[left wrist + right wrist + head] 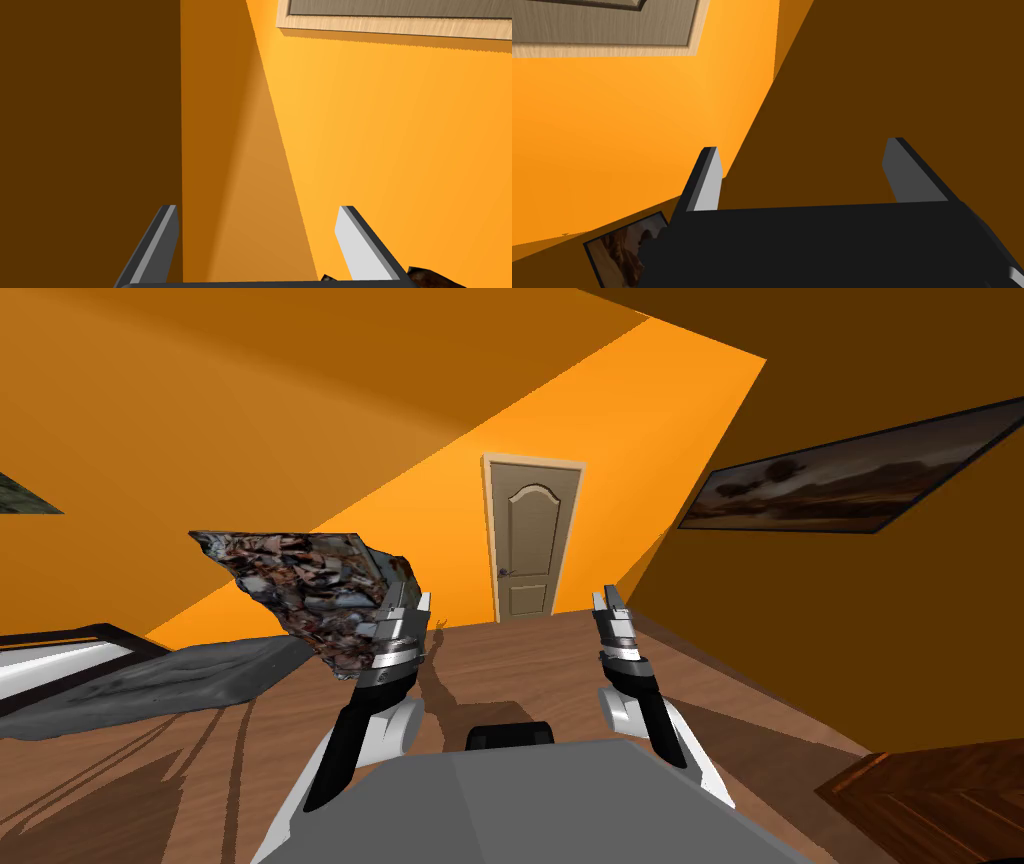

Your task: Pull the door open

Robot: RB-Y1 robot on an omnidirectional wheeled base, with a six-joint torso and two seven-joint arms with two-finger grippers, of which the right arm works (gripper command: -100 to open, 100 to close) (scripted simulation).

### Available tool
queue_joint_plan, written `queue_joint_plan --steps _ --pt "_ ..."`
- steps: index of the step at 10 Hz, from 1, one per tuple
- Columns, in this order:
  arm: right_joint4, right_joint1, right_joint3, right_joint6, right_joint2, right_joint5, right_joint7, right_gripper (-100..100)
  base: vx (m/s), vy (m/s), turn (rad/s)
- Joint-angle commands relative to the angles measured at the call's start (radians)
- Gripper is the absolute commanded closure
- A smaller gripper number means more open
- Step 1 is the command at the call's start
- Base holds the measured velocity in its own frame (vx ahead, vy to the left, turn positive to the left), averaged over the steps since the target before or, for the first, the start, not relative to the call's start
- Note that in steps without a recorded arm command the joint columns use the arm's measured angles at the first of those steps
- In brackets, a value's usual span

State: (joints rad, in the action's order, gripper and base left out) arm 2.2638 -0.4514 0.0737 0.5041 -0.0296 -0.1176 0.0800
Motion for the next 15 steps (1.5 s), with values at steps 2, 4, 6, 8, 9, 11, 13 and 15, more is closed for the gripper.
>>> queue_joint_plan --steps 2,4,6,8,9,11,13,15 --pt "-0.048 0.020 0.000 0.005 -0.010 0.014 0.002 -100 0.077 0.013 0.060" --pt "-0.085 0.036 0.000 0.009 -0.018 0.026 0.003 -100 0.083 0.018 0.048" --pt "-0.137 0.058 0.000 0.015 -0.028 0.041 0.005 -100 0.083 0.034 0.060" --pt "-0.173 0.073 0.000 0.019 -0.034 0.052 0.007 -100 0.091 0.019 0.046" --pt "-0.196 0.082 0.000 0.021 -0.038 0.059 0.007 -100 0.082 -0.003 0.056" --pt "-0.240 0.101 0.000 0.026 -0.046 0.072 0.009 -100 0.078 0.018 0.062" --pt "-0.286 0.120 0.000 0.031 -0.053 0.086 0.011 -100 0.092 0.025 0.050" --pt "-0.338 0.142 0.000 0.036 -0.061 0.102 0.013 -100 0.095 0.016 0.066"
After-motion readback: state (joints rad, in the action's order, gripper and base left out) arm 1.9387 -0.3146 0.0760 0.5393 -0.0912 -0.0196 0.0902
